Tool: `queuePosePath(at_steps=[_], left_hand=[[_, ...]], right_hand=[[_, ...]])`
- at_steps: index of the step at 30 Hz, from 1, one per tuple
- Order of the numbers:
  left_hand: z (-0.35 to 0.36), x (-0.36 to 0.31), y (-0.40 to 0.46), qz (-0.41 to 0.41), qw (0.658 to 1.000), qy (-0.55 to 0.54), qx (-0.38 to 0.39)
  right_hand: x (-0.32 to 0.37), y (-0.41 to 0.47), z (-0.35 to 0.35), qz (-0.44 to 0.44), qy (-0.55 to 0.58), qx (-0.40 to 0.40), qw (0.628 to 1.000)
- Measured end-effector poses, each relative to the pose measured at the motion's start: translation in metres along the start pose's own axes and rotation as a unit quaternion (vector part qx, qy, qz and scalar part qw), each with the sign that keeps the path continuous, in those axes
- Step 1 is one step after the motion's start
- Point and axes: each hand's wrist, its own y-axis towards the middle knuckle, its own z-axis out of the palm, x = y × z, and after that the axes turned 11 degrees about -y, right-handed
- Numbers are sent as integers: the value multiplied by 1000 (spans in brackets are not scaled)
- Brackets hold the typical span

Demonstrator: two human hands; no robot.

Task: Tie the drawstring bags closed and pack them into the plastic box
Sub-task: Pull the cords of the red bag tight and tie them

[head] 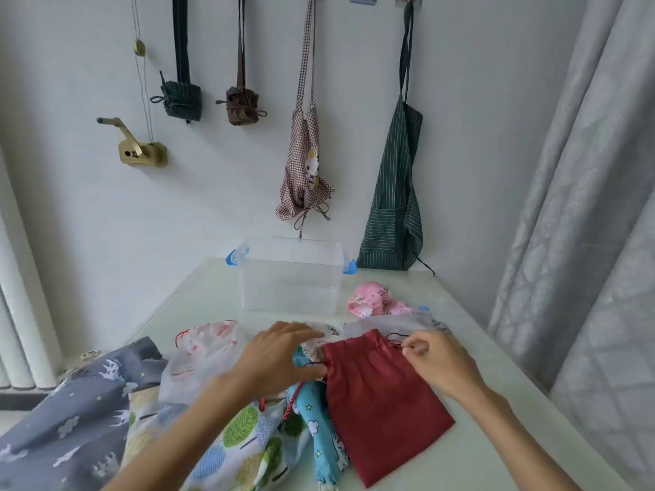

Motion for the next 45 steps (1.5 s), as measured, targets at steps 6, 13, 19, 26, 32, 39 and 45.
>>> queuePosePath(at_steps=[6, 13, 19, 26, 32, 39, 45], left_hand=[[38, 27, 32, 1, 998, 54, 28], [48, 53, 72, -13, 996, 74, 55], [31, 35, 112, -35, 992, 119, -9], [23, -1, 39, -27, 984, 24, -172], [63, 3, -31, -54, 990, -19, -129], [67, 7, -44, -59, 993, 21, -101], [56, 7, -50, -4, 993, 78, -84]], right_hand=[[13, 38, 54, -130, -78, 11, 988], [9, 85, 62, -179, -199, 76, 960], [-4, 85, 39, -150, -90, -113, 978], [-20, 1, 33, -189, -46, -331, 923], [-38, -72, 62, -201, 24, -88, 975], [-73, -108, 52, -52, 95, -123, 987], [-92, -105, 41, -14, 1, 8, 1000]])
